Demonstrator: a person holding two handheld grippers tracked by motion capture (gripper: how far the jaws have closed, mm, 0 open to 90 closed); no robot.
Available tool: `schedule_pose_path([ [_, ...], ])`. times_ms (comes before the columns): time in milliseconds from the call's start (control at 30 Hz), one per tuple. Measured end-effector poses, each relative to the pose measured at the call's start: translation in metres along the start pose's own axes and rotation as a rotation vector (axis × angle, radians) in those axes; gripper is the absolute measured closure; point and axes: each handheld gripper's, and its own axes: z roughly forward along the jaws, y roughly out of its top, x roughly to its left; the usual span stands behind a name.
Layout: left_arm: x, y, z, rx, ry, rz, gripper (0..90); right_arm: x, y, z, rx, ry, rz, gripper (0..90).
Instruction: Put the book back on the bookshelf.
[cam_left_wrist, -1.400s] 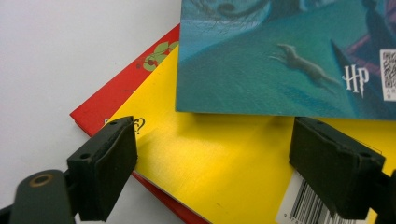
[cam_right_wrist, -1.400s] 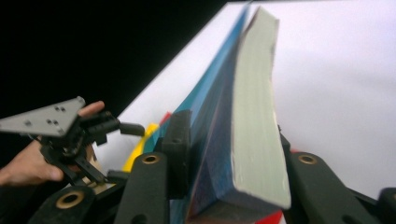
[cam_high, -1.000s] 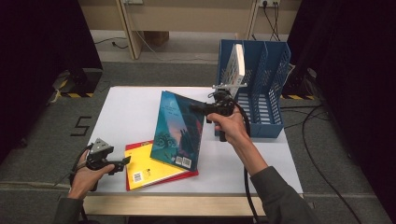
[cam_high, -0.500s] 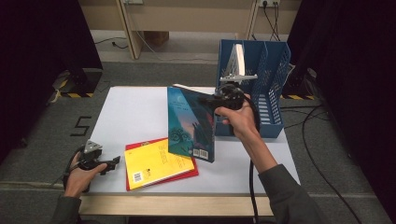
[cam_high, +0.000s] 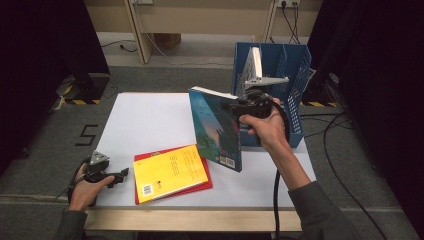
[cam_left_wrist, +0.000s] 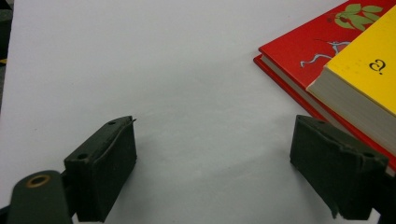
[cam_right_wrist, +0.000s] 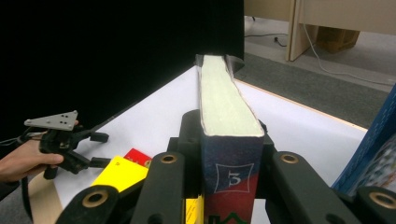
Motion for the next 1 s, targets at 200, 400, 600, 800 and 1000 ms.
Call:
schedule_pose_path([
  [200,0.000,0.000,0.000,0.000,-0.001,0.000,13.5,-0.002,-0.002,-0.014,0.019,-0.057,-0.036,74.6],
  [400,0.000,0.000,0.000,0.002,-0.003,0.001,13.3,-0.009,-0.005,-0.044,0.011,-0.074,-0.015,74.6],
  [600,0.001,0.001,0.001,0.007,-0.004,0.003,12.9,-0.008,-0.004,-0.080,0.024,-0.104,-0.023,74.6],
  [800,0.001,0.001,0.001,0.007,-0.009,0.003,11.5,-0.010,-0.004,-0.116,0.038,-0.147,-0.020,74.6],
  [1000,0.000,0.002,0.002,0.011,-0.010,0.007,9.8,-0.013,-0.004,-0.143,0.025,-0.188,-0.007,74.6],
])
